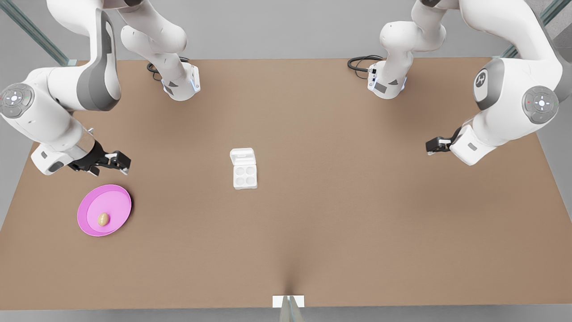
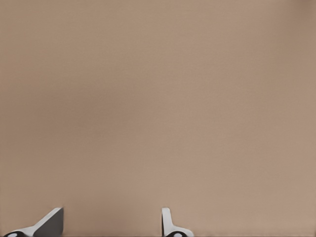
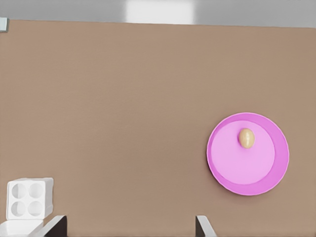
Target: Pack egg into the box and close the box lid
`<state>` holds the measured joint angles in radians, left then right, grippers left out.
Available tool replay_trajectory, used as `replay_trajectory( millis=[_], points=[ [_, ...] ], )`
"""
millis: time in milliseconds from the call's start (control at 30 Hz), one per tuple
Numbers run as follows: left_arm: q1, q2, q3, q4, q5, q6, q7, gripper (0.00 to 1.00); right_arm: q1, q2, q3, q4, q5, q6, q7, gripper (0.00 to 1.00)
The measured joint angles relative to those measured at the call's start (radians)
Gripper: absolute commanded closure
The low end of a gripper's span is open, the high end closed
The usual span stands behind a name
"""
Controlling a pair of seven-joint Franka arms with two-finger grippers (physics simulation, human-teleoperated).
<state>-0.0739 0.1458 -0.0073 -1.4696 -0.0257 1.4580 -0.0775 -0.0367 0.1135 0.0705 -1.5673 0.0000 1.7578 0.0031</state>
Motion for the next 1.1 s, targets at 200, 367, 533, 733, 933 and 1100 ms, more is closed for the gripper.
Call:
replay_trajectory(
  millis=[200, 367, 533, 733, 933, 1100],
  points=[
    [-0.001, 0.031, 0.003, -0.005, -0.019, 0.007, 0.008, 0.0, 0.0, 0.0, 0.0, 0.007, 0.003, -0.001, -0.004, 0.0],
    [-0.001, 0.052, 0.001, -0.003, -0.049, 0.011, 0.008, 0.0, 0.002, 0.004, 0.0, 0.007, 0.003, 0.003, -0.01, 0.0],
    [-0.001, 0.069, 0.001, -0.002, -0.057, 0.013, 0.008, 0.0, -0.014, 0.218, -0.036, 0.059, -0.001, 0.037, -0.011, 0.0],
    [-0.001, 0.074, 0.001, -0.002, -0.062, 0.013, 0.009, 0.0, -0.01, -0.016, -0.037, -0.637, -0.063, 0.845, 0.078, 0.0],
    [-0.001, 0.084, 0.001, -0.002, -0.064, 0.013, 0.01, 0.0, -0.256, 0.154, -0.043, -0.768, -0.272, 1.41, 0.063, 0.0],
    [0.0, 0.089, 0.001, -0.002, -0.075, 0.013, 0.01, 0.0, -0.347, 0.38, -0.04, -0.707, -0.267, 1.67, 0.085, 0.0]
  ],
)
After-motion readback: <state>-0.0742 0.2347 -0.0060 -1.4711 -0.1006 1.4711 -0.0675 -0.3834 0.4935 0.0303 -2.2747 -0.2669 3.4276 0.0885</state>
